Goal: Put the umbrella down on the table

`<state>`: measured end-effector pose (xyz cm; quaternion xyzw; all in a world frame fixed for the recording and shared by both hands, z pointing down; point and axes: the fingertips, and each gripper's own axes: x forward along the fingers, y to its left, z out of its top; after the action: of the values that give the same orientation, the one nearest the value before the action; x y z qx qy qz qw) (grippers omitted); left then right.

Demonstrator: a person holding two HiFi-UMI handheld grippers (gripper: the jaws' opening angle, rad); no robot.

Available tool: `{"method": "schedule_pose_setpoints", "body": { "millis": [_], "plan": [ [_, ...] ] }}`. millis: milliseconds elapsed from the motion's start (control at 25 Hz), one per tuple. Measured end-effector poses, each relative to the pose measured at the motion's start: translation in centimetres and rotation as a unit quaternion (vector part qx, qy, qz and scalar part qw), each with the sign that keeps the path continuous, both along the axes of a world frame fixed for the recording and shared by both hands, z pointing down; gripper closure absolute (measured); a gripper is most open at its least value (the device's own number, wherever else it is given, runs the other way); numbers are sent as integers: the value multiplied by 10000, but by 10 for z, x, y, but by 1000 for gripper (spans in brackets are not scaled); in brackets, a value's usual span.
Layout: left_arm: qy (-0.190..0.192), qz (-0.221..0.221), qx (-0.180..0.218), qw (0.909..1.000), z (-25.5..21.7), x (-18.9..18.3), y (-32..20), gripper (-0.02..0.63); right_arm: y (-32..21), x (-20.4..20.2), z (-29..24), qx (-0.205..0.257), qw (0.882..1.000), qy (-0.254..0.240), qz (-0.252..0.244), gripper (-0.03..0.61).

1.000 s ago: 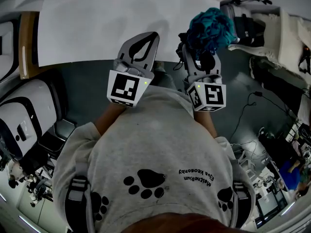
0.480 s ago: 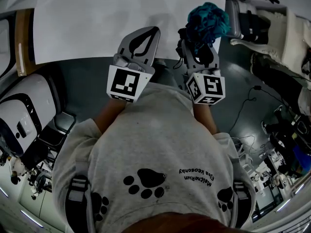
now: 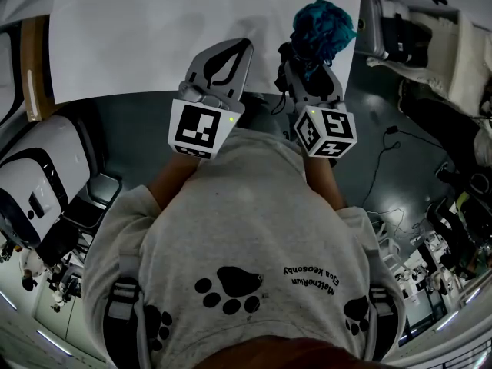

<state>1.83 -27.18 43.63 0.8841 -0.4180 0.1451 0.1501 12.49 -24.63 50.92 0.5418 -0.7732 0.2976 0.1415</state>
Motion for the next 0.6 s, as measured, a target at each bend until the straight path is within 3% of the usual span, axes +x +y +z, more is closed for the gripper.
{"method": "schedule_pose_setpoints", "body": {
  "millis": [600],
  "plan": [
    [-16, -23, -167, 9999, 15, -5, -15, 595, -7, -3, 34, -828, 9962, -244, 110, 344]
  ]
}}
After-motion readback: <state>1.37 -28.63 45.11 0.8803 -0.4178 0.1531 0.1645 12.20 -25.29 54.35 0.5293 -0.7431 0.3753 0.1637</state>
